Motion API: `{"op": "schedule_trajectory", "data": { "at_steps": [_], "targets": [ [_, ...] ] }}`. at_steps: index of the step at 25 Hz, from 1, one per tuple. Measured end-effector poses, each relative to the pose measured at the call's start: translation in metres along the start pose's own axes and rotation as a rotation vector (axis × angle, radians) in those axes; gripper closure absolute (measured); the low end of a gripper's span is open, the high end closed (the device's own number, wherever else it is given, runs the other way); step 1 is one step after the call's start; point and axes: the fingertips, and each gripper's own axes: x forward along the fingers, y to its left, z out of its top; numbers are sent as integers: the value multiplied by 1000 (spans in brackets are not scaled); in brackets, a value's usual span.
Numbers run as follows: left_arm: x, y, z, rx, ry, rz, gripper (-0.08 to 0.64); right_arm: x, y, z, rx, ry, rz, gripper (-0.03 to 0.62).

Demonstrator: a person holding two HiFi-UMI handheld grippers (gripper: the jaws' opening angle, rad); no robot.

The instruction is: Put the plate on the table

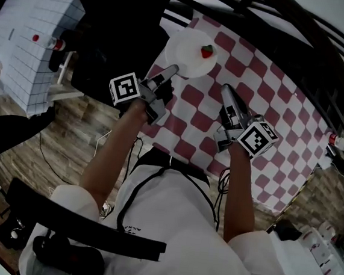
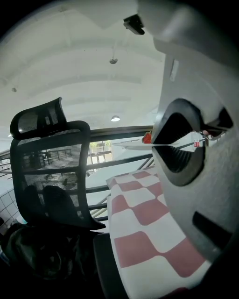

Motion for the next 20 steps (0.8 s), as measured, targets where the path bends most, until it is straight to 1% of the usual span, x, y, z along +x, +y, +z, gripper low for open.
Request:
{"op": "schedule_trajectory", "data": {
  "at_steps": [4,7,12,20],
  "targets": [
    [15,8,6,8,-4,1,541,6,-16,2,7,17,3,584],
    [25,16,6,-1,-7,-4,541,8,-25,-1,16,32,3,584],
    [44,34,13,-11,-8,8,541,13,-37,-3,34,48,11,584],
    [67,61,25,-23,-21,15,541,20,-62,2,51,56,-2,584]
  ]
}}
